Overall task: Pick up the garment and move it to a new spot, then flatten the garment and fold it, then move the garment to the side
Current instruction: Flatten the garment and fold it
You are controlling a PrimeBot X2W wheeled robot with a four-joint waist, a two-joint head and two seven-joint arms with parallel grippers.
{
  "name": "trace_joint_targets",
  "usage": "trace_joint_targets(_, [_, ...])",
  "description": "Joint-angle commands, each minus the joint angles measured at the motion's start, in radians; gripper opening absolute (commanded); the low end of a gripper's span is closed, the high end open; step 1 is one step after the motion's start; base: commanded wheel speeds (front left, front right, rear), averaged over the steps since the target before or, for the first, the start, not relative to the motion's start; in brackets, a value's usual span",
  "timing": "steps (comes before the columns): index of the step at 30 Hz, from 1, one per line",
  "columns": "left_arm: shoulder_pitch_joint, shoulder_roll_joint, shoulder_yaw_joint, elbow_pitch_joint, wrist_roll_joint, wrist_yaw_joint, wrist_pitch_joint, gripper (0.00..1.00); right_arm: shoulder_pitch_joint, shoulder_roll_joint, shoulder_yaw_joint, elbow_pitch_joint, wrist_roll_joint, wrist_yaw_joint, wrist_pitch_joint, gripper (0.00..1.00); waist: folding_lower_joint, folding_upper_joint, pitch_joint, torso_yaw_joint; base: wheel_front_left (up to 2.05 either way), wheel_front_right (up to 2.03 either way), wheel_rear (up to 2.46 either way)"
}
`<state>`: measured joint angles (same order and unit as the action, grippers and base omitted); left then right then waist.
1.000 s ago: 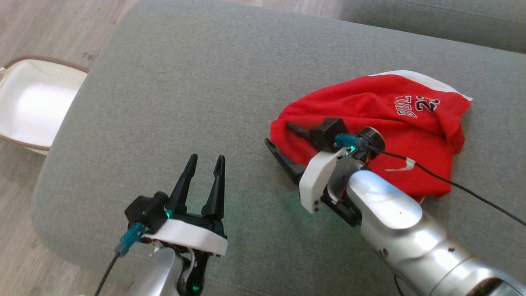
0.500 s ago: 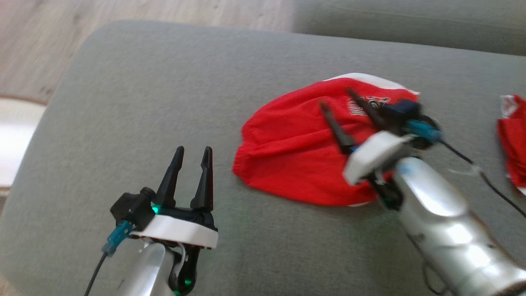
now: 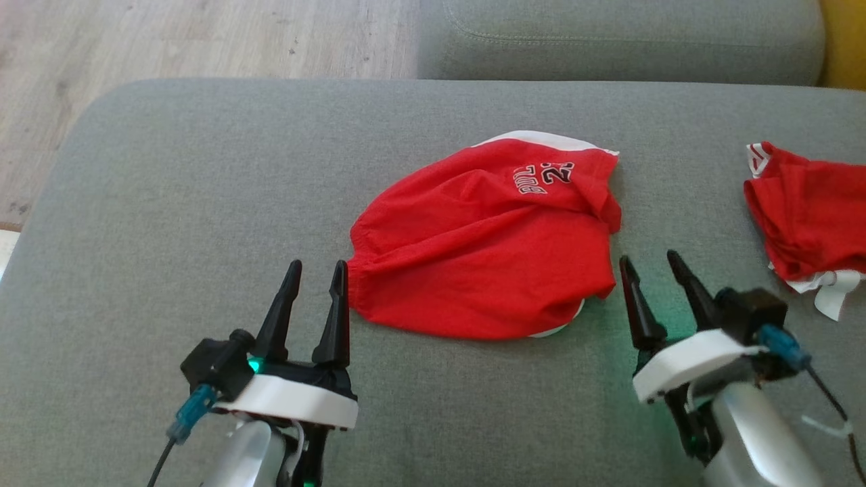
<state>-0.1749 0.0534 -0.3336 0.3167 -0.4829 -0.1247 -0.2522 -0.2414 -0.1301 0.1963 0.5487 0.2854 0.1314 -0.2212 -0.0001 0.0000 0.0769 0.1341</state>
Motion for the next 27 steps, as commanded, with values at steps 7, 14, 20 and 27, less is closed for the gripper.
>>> trace_joint_targets(7, [-0.034,0.011,0.016,-0.033,0.007,-0.006,-0.01,1.0,0.027,0.044,-0.04,-0.131,-0.058,-0.001,0.072,1.0,0.0001,0.0,0.019,0.006,0.0,0.0,0.0])
trace_joint_targets(14, [-0.052,0.01,-0.001,-0.022,0.001,-0.006,-0.01,1.0,0.025,0.067,-0.071,-0.107,-0.07,-0.001,0.152,1.0,0.0001,0.0,0.05,0.041,0.0,0.0,0.0])
trace_joint_targets(20, [-0.064,0.01,-0.007,-0.012,-0.004,-0.006,-0.01,1.0,-0.013,0.077,-0.084,-0.017,-0.071,-0.001,0.175,1.0,0.0001,0.0,0.07,0.07,0.0,0.0,0.0])
trace_joint_targets(27, [-0.064,0.012,-0.001,-0.006,-0.006,-0.006,-0.01,1.0,-0.055,0.079,-0.055,0.03,-0.056,-0.001,0.127,0.0,0.0001,0.0,0.065,0.071,0.0,0.0,0.0])
